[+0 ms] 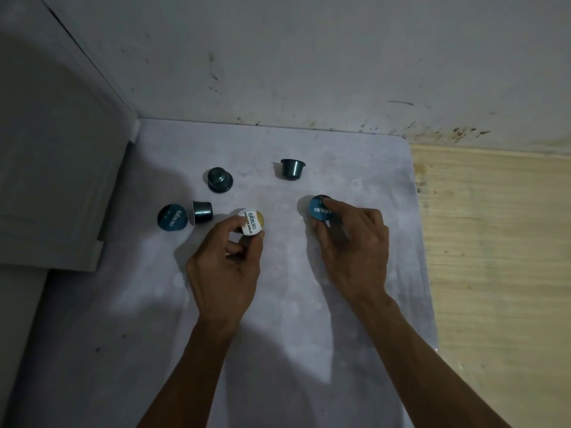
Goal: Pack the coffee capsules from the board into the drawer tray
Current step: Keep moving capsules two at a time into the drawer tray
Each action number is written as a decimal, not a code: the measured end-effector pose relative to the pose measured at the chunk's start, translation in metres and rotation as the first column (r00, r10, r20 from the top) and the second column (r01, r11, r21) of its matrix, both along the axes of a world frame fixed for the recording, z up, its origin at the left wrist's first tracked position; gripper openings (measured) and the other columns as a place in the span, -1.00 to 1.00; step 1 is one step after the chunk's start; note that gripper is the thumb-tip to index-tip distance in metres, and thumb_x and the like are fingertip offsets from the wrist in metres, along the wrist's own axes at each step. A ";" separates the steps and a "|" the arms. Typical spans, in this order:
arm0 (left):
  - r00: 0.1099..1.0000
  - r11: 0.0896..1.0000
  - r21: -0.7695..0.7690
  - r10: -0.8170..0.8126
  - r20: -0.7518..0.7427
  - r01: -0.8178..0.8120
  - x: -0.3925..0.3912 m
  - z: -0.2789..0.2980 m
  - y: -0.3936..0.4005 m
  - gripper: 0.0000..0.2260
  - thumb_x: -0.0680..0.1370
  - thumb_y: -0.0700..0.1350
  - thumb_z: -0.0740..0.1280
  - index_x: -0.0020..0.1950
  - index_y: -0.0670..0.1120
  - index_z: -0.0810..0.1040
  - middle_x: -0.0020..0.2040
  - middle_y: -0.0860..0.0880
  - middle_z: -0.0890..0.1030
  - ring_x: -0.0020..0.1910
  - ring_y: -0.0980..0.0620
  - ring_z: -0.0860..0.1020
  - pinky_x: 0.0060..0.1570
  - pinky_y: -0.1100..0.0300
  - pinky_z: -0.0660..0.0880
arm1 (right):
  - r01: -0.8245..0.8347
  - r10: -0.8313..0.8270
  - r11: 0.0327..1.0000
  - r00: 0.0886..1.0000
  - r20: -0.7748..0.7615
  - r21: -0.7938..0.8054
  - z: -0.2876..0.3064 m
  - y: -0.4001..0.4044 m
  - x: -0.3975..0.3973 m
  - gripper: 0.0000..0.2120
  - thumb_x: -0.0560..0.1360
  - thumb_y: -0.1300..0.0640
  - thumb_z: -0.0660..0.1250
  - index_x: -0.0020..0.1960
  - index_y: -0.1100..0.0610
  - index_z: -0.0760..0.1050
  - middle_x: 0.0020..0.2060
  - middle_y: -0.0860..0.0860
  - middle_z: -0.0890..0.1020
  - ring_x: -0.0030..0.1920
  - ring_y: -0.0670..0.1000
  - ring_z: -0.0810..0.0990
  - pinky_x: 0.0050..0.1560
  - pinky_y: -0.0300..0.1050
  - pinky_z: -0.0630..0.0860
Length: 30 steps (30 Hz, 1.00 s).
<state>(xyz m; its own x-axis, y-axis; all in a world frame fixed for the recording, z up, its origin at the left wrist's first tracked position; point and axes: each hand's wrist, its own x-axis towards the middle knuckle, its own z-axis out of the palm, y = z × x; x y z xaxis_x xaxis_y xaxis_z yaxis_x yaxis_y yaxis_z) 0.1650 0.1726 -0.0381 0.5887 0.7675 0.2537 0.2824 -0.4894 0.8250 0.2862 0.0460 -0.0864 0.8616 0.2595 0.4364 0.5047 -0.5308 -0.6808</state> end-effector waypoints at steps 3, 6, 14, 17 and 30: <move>0.999 0.998 -0.065 0.022 0.027 -0.020 0.002 0.001 0.001 -0.78 0.46 -0.15 0.51 0.08 -0.12 0.62 -0.02 -0.01 0.70 -0.31 0.15 0.63 -0.33 0.41 0.53 | -0.026 0.026 0.999 0.999 -0.017 0.047 0.002 0.001 0.001 -0.70 0.42 -0.04 0.53 0.09 -0.10 0.51 -0.14 -0.14 0.66 -0.13 0.03 0.62 -0.19 0.09 0.53; 0.997 0.993 -0.118 0.029 0.069 -0.021 0.003 0.010 0.000 -0.77 0.45 -0.17 0.51 0.08 -0.07 0.61 -0.06 -0.01 0.70 -0.33 0.14 0.63 -0.32 0.40 0.53 | -0.008 0.008 0.999 1.000 -0.013 0.031 0.016 -0.001 -0.002 -0.74 0.40 -0.04 0.55 0.02 0.01 0.61 -0.15 -0.12 0.69 -0.13 -0.06 0.59 -0.15 -0.01 0.56; 0.990 0.984 -0.163 0.090 0.106 -0.072 -0.026 0.064 -0.002 -0.75 0.44 -0.12 0.53 0.09 -0.07 0.62 0.02 0.01 0.69 -0.29 0.05 0.64 -0.31 0.13 0.61 | -0.107 0.110 0.993 0.993 -0.049 0.055 0.100 -0.013 -0.038 -0.73 0.43 0.12 0.52 0.11 0.13 0.64 -0.08 -0.06 0.68 -0.05 -0.09 0.53 -0.07 -0.21 0.48; 0.984 0.977 -0.198 0.107 0.145 -0.077 -0.043 0.103 -0.004 -0.80 0.45 -0.11 0.52 0.03 -0.01 0.62 -0.01 0.09 0.67 -0.33 0.05 0.61 -0.33 0.05 0.57 | -0.105 0.111 0.991 0.991 -0.070 0.088 0.141 -0.013 -0.055 -0.69 0.39 0.11 0.55 0.12 0.07 0.63 -0.11 -0.21 0.57 -0.12 -0.06 0.56 -0.14 -0.38 0.39; 0.963 0.993 -0.011 0.117 0.241 -0.118 -0.209 0.248 0.062 -0.86 0.42 -0.09 0.52 -0.04 -0.01 0.66 -0.26 0.14 0.66 -0.38 0.12 0.59 -0.38 0.26 0.54 | -0.191 0.199 0.967 0.979 -0.035 0.170 0.267 0.050 -0.211 -0.69 0.35 0.01 0.54 0.07 0.04 0.64 -0.16 -0.12 0.60 -0.20 -0.08 0.59 -0.19 -0.41 0.41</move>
<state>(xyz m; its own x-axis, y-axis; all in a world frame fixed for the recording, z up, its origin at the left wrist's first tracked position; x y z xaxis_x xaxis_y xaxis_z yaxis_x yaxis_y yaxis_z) -0.0437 0.2348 0.2096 0.4154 0.8265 0.3800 0.1314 -0.4679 0.8739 0.0753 0.0965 0.1804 0.8237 0.3527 0.4441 0.5496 -0.3034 -0.7784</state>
